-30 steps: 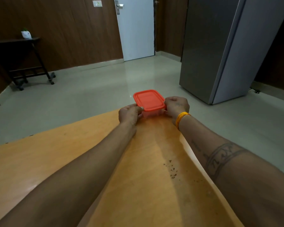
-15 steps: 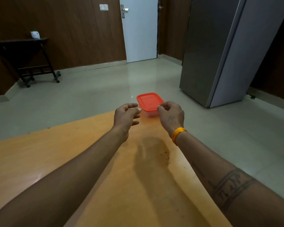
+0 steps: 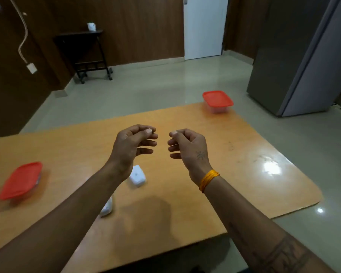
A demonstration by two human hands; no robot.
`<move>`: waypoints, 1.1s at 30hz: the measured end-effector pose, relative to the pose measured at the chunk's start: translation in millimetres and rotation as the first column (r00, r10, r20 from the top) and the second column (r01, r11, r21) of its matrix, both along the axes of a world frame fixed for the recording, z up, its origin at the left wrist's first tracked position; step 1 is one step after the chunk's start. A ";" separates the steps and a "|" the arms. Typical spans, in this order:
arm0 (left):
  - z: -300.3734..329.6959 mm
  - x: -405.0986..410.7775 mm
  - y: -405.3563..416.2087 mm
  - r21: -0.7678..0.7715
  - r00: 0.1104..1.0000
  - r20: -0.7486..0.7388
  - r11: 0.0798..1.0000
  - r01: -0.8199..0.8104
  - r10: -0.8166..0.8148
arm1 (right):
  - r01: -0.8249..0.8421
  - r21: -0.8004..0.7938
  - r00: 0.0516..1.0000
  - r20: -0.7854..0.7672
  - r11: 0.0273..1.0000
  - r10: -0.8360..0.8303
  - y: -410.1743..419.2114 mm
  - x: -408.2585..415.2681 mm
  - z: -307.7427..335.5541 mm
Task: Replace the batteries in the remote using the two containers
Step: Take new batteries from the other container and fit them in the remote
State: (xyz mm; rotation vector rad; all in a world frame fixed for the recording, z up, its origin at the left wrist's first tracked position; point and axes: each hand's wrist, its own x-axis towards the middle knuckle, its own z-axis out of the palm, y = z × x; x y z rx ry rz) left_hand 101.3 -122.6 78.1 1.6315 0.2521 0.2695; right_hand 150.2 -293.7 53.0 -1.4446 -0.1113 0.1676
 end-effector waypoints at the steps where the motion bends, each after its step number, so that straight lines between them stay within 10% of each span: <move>1: 2.0 -19.3 10.4 -0.007 1.000 0.002 1.000 -0.017 0.017 | -0.023 0.012 1.000 -0.011 1.000 0.023 9.5 -16.5 0.2; 13: -20.2 -188.8 121.5 -0.105 0.939 -0.049 0.933 -0.345 0.341 | -0.209 0.029 0.975 -0.069 0.978 0.210 137.2 -149.6 -20.9; 21: -26.5 -223.4 204.2 -0.197 0.742 -0.118 0.717 -0.669 0.660 | -0.370 -0.023 0.929 -0.026 0.929 0.370 247.2 -181.2 -36.8; 28: -60.6 -211.9 267.8 -0.044 0.508 -0.265 0.516 -0.855 0.819 | -0.398 -0.435 0.867 0.110 0.808 0.486 325.1 -160.0 -58.5; 33: -79.0 -195.0 290.5 0.064 0.528 -0.290 0.566 -0.822 0.799 | -0.395 -0.636 0.775 0.156 0.662 0.612 357.3 -142.4 -63.8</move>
